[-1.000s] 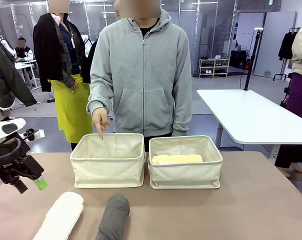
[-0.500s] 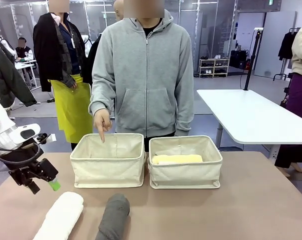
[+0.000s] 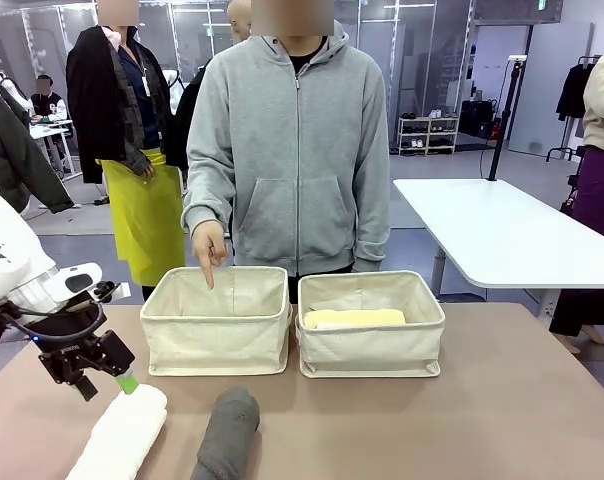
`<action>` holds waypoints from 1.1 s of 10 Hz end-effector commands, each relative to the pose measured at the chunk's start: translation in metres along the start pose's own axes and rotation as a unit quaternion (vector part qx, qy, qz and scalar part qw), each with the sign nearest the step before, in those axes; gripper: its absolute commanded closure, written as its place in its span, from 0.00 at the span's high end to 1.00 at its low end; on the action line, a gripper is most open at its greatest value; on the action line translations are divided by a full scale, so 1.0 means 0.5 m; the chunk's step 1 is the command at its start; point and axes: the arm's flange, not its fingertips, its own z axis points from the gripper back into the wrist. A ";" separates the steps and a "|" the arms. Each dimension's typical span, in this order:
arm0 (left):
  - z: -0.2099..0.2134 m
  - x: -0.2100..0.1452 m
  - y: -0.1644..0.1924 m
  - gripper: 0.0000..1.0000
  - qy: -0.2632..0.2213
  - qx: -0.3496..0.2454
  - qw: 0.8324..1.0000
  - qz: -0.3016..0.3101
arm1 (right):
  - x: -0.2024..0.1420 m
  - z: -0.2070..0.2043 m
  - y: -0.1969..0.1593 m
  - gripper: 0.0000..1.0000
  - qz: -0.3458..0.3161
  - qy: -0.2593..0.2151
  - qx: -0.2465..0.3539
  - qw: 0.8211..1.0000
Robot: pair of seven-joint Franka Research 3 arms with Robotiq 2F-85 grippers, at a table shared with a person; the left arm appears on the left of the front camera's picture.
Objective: Divide the towels into two baskets.
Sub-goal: Pick up one hotel-folded towel from the bottom of the table and place it in the Fabric basket indicated by the person.
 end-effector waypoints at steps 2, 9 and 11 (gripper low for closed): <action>-0.108 -0.164 -0.013 1.00 -0.003 0.012 1.000 0.014 | -0.003 0.000 0.005 1.00 0.010 0.001 0.006 1.000; -0.192 -0.190 -0.028 1.00 0.030 -0.009 0.999 0.031 | -0.003 0.000 0.005 1.00 0.010 0.001 0.006 1.000; -0.210 -0.197 -0.030 1.00 0.041 -0.001 0.999 0.034 | -0.003 0.000 0.005 1.00 0.010 0.001 0.006 1.000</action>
